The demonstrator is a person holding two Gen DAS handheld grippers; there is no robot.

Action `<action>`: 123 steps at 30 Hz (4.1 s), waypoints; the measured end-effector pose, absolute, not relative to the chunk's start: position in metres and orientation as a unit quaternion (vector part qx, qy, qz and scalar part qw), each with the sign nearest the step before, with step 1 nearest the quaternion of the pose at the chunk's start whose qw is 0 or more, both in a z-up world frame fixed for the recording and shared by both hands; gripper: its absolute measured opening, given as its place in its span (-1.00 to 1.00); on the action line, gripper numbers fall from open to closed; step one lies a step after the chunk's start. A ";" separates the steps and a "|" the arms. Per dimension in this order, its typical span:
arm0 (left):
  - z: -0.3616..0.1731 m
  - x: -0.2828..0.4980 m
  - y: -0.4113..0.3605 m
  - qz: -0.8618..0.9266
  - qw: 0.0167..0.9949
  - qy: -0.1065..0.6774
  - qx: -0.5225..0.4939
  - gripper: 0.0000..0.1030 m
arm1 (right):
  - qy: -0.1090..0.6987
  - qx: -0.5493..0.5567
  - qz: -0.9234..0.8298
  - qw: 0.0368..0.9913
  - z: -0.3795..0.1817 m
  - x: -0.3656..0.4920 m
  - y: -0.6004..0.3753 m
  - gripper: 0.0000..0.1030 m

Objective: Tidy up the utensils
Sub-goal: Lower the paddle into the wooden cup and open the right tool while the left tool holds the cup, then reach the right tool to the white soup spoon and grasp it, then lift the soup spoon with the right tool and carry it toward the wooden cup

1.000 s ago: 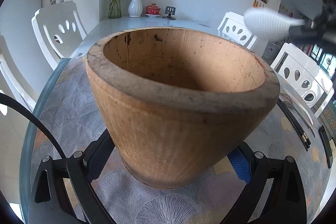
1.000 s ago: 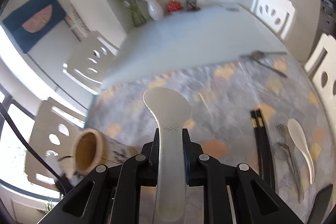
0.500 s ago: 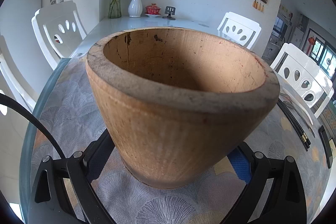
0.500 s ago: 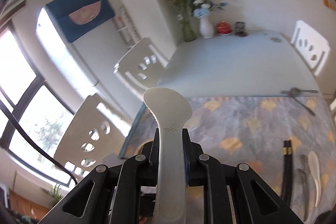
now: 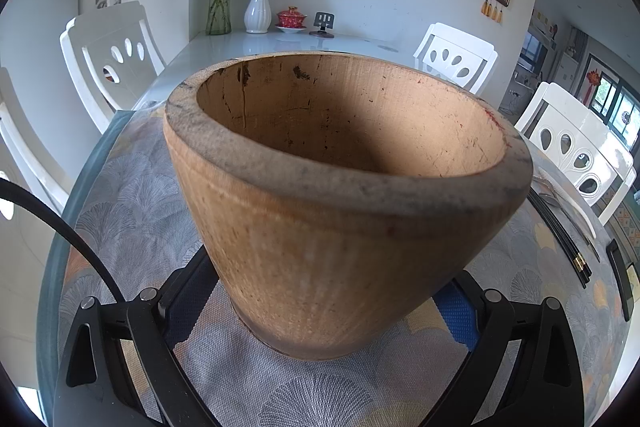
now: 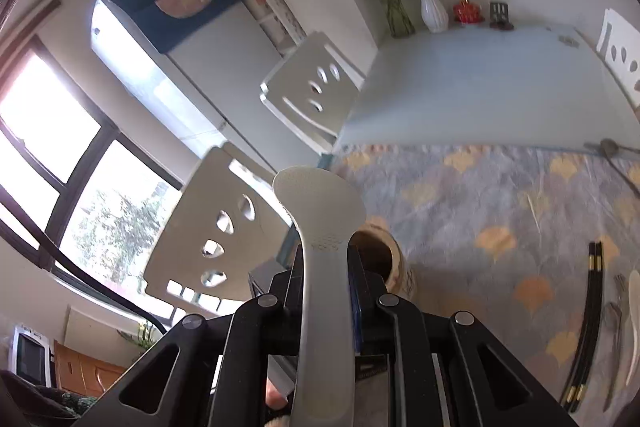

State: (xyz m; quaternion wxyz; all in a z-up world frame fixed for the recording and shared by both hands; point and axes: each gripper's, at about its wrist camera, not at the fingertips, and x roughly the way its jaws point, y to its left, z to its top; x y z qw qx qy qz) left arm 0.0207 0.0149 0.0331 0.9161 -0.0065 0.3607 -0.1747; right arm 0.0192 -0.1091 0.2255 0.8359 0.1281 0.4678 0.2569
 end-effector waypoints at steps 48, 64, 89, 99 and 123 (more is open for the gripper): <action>0.031 0.021 0.011 -0.174 0.916 0.360 -0.006 0.91 | 0.421 0.281 0.074 0.859 0.273 -0.021 -0.310 0.03; 0.028 0.019 0.007 -0.166 0.915 0.367 0.006 0.89 | 0.519 0.093 -0.130 0.840 0.172 -0.015 -0.384 0.08; 0.032 0.015 0.000 -0.136 0.922 0.360 0.038 0.87 | 0.681 0.033 -0.060 0.729 0.045 0.032 -0.452 0.02; 0.032 0.015 -0.004 -0.135 0.921 0.363 0.039 0.87 | 0.690 0.099 -0.018 0.716 0.030 0.047 -0.458 0.06; 0.030 0.018 -0.003 -0.141 0.919 0.367 0.032 0.87 | 0.559 0.084 -0.090 0.820 0.108 0.030 -0.442 -0.94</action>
